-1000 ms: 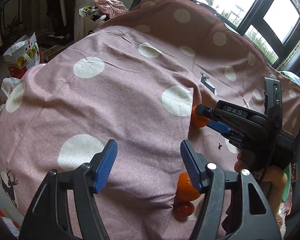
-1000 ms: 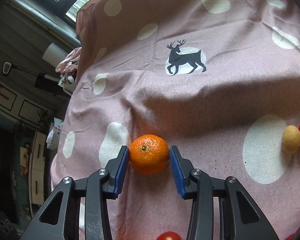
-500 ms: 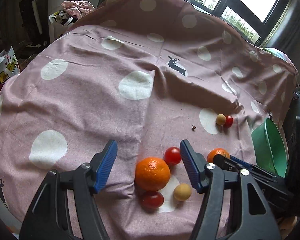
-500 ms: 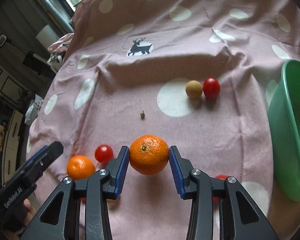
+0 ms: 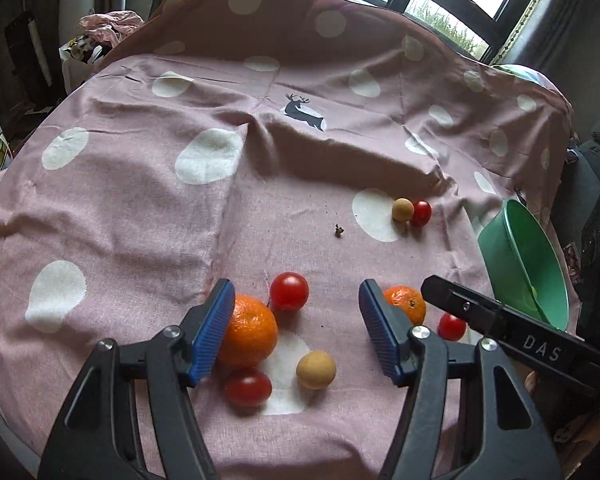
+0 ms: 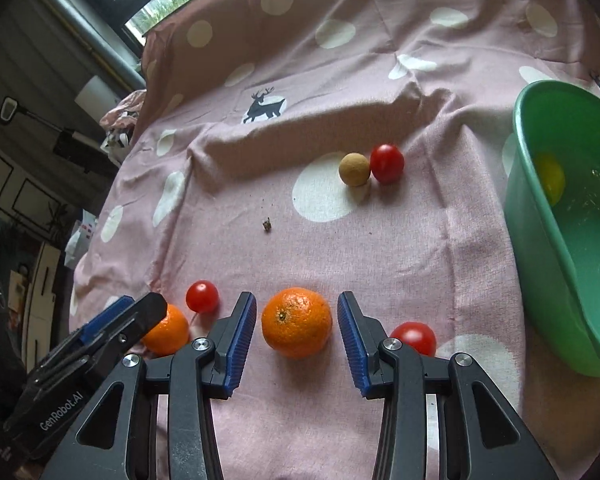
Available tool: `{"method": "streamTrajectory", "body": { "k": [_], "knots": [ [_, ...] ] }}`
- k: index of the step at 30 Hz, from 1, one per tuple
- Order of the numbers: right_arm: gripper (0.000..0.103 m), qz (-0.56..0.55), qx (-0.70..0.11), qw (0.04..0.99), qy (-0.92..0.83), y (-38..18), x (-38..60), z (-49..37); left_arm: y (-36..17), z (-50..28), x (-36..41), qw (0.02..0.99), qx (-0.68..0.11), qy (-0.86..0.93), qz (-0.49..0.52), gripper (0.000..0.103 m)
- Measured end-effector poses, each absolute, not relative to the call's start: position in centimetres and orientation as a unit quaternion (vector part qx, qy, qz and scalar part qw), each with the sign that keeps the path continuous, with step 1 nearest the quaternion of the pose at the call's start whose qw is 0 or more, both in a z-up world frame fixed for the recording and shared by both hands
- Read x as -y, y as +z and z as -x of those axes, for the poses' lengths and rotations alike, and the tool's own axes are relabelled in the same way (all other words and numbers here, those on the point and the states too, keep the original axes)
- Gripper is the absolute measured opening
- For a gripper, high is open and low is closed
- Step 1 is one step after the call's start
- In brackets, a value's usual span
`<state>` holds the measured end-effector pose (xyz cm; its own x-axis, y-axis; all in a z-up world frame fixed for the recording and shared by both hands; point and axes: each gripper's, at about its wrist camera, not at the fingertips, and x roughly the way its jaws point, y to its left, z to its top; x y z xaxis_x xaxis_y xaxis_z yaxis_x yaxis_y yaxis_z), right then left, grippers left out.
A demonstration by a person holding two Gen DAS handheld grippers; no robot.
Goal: Organize fruits
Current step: 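Lift the tangerine with the right tool off the sheet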
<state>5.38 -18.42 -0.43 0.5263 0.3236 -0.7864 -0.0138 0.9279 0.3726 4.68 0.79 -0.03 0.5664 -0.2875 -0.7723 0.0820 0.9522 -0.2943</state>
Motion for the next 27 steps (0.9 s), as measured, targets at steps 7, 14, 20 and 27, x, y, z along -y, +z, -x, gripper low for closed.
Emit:
{"method": "streamTrajectory", "body": {
  "k": [7,14,20,27],
  "knots": [
    [0.043,-0.220,-0.470,0.846,0.123,-0.6,20.2,-6.0,-0.7,-4.4,2.8,0.855,-0.473,-0.179,0.114,0.059],
    [0.043,-0.230,-0.515,0.815,0.130,-3.0,19.7,-7.3,-2.8,-4.9,5.7,0.835,-0.507,-0.195,0.086,0.053],
    [0.043,-0.240,-0.524,0.804,0.150,-3.5,19.1,-7.6,-3.1,-5.4,6.1,0.837,-0.502,-0.200,0.086,0.053],
    [0.043,-0.236,-0.537,0.796,0.150,-4.2,18.9,-7.9,-3.7,-5.5,6.7,0.836,-0.507,-0.197,0.075,0.049]
  ]
}}
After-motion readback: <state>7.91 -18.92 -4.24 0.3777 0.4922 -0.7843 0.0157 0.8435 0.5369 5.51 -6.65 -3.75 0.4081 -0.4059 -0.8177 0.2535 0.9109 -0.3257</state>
